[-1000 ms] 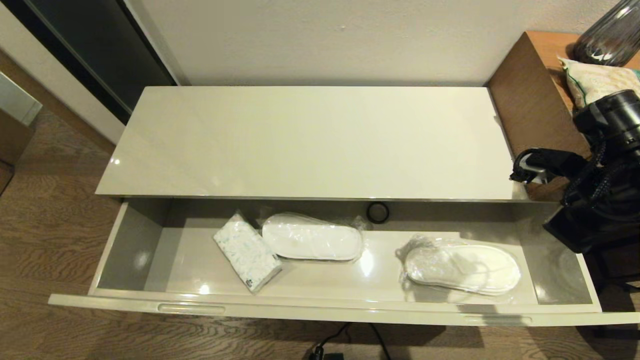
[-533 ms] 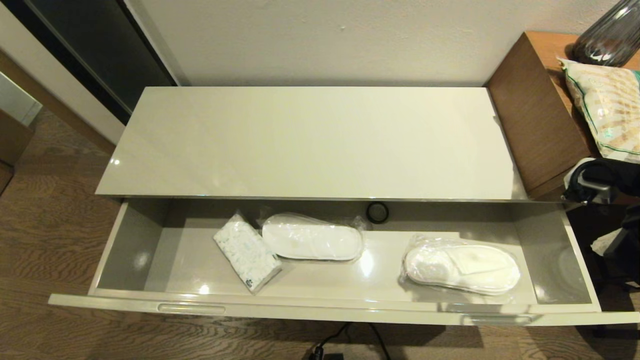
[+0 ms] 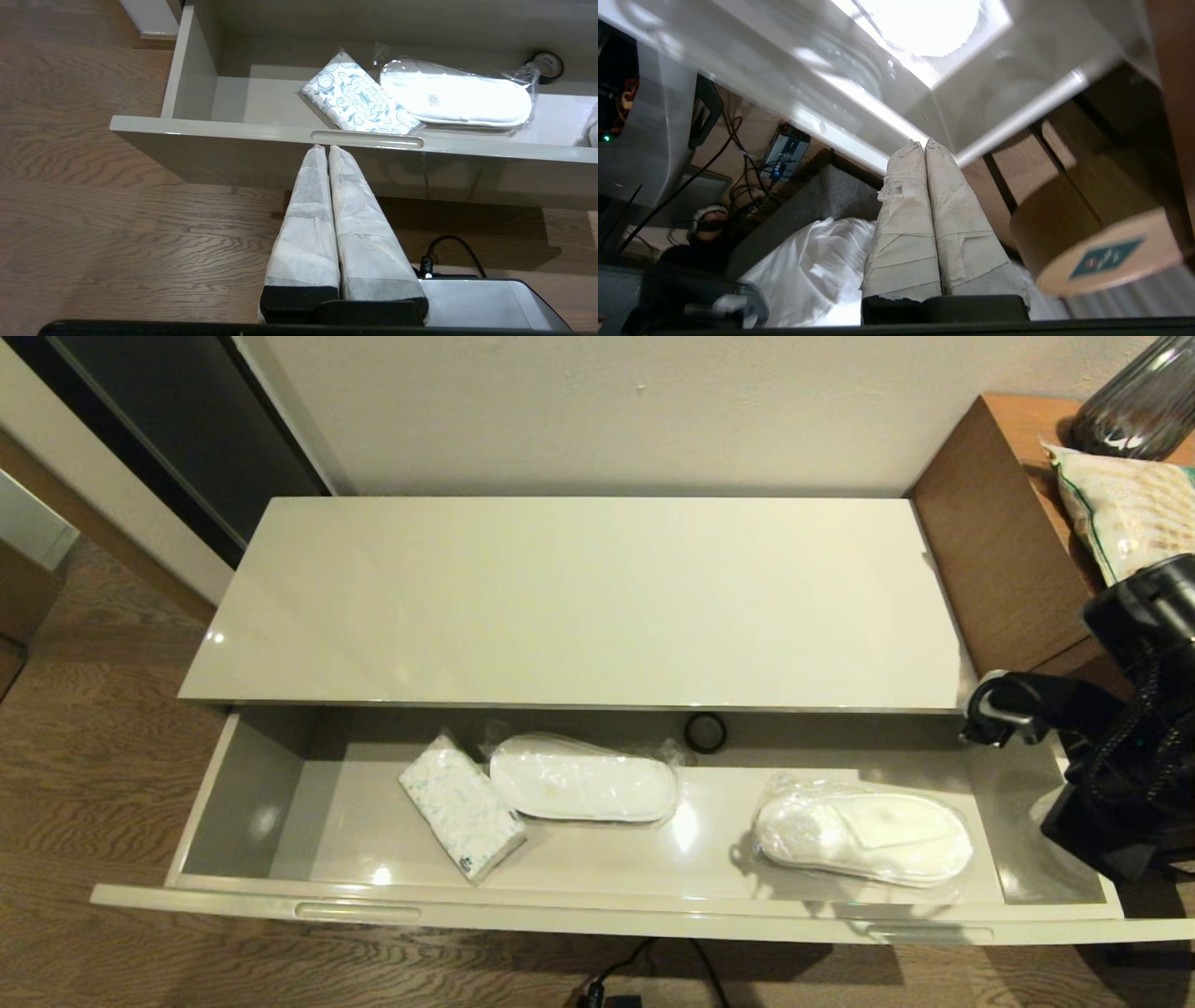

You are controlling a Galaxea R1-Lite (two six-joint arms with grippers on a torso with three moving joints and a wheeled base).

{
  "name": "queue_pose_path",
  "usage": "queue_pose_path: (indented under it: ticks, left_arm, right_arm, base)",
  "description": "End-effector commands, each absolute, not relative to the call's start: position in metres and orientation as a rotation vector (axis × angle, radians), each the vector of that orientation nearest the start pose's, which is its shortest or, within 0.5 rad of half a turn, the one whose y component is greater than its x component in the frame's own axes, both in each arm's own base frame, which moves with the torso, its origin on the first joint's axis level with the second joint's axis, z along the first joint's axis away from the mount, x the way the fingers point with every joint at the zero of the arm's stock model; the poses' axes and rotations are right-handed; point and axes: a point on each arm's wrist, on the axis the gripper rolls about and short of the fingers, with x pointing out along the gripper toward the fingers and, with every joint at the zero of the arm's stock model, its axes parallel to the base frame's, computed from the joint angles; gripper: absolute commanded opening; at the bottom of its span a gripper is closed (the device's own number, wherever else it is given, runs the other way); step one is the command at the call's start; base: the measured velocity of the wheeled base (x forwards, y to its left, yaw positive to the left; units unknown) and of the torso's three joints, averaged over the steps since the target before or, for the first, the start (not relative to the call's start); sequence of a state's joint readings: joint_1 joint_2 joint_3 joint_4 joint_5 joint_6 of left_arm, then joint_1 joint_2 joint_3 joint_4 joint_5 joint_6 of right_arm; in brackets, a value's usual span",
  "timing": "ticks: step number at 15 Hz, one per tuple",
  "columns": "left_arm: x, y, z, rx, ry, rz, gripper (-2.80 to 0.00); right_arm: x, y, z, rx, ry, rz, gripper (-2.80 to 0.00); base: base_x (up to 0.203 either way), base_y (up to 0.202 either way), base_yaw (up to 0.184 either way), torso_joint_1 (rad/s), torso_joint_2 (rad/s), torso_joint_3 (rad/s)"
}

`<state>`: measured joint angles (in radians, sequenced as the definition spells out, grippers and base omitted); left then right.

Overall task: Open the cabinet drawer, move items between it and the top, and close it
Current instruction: Take out the disposable slippers from the drawer

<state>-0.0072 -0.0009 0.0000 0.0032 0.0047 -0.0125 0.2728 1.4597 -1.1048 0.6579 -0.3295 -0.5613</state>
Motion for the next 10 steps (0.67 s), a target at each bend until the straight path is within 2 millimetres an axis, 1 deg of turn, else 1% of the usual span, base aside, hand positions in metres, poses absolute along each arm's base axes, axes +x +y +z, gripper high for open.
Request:
queue_pose_path:
  ticks: [1, 2, 4, 5, 6, 8, 10]
  left_arm:
    - [-0.023, 0.000, 0.075, -0.012, 0.005, -0.001, -2.80]
    - [-0.023, 0.000, 0.075, -0.014, 0.003, -0.002, -2.80]
    - [-0.023, 0.000, 0.075, -0.017, 0.003, -0.001, -2.80]
    - [-0.023, 0.000, 0.075, -0.017, 0.003, -0.002, -2.80]
    - [-0.023, 0.000, 0.075, -0.017, 0.003, -0.001, -2.80]
    - [-0.023, 0.000, 0.075, -0.015, 0.003, -0.002, -2.80]
    - [-0.023, 0.000, 0.075, -0.016, 0.003, -0.002, -2.80]
  right_arm:
    - [0.220, 0.062, 0.193, -0.847, 1.052, 0.299, -2.80]
    - [0.225, 0.065, 0.181, -0.849, 1.084, 0.321, -2.80]
    - [0.221, 0.065, 0.166, -0.832, 1.069, 0.361, -2.80]
    - [0.228, 0.068, 0.158, -0.824, 1.061, 0.377, -2.80]
    - [0.238, 0.072, 0.149, -0.822, 1.062, 0.386, -2.80]
    - [0.270, 0.086, 0.125, -0.814, 1.012, 0.395, -2.80]
    - [0.297, 0.098, 0.102, -0.813, 0.979, 0.396, -2.80]
  base:
    - [0.000, 0.000, 0.000, 0.000, 0.00, 0.000]
    - [0.000, 0.000, 0.000, 0.000, 0.00, 0.000]
    - [0.000, 0.000, 0.000, 0.000, 0.00, 0.000]
    - [0.000, 0.000, 0.000, 0.000, 0.00, 0.000]
    - [0.000, 0.000, 0.000, 0.000, 0.00, 0.000]
    - [0.000, 0.000, 0.000, 0.000, 0.00, 0.000]
    - [0.000, 0.000, 0.000, 0.000, 0.00, 0.000]
